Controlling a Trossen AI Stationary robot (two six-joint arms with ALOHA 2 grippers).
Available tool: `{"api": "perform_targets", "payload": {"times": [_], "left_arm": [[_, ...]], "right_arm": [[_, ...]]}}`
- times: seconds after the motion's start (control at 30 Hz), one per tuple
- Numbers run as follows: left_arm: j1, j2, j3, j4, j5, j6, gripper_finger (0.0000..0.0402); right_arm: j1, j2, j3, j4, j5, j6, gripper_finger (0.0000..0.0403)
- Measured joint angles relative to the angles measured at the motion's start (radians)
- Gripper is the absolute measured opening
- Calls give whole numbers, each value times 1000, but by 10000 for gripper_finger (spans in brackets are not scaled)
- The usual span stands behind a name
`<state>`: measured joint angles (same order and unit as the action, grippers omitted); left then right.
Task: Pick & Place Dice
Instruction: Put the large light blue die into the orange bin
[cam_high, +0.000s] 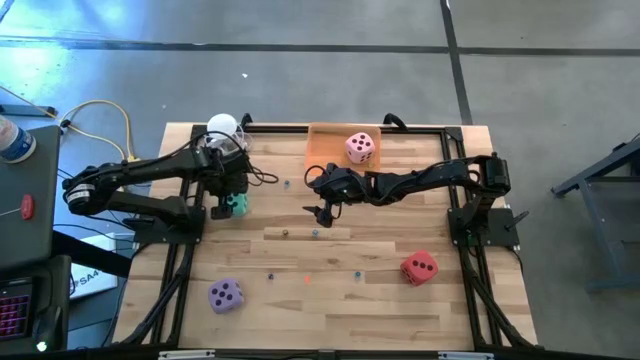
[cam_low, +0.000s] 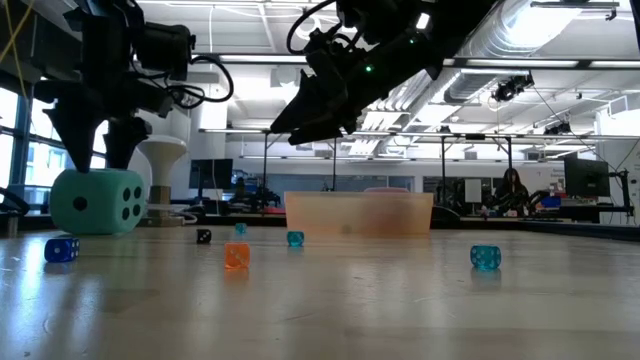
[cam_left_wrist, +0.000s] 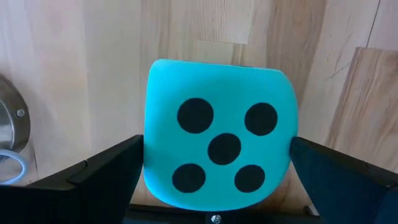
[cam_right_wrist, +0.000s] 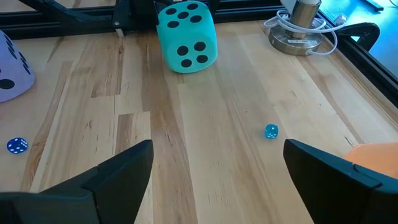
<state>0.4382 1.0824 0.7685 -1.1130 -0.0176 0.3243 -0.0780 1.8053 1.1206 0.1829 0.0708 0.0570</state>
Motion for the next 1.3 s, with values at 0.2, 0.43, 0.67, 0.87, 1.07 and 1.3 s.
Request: {"api": "perform_targets", "payload": {"times": [0.2, 0.43, 0.67, 0.87, 1.07, 1.3], "left_arm": [[0, -8, 0, 3, -19, 5, 389], [0, -50, 0, 32, -75, 22, 389], [0, -93, 0, 19, -71, 17, 389], [0, -93, 0, 10, -67, -61, 389], [0, -56, 0, 13, -40, -74, 389], [0, -22, 0, 20, -31, -75, 389]], "right_arm": [[0, 0, 0, 0, 0, 0, 353], [0, 0, 0, 6, 0, 0, 353], [0, 0, 0, 8, 0, 0, 353], [0, 0, 0, 8, 0, 0, 353], [0, 0, 0, 8, 0, 0, 353], [0, 0, 0, 8, 0, 4, 353]]}}
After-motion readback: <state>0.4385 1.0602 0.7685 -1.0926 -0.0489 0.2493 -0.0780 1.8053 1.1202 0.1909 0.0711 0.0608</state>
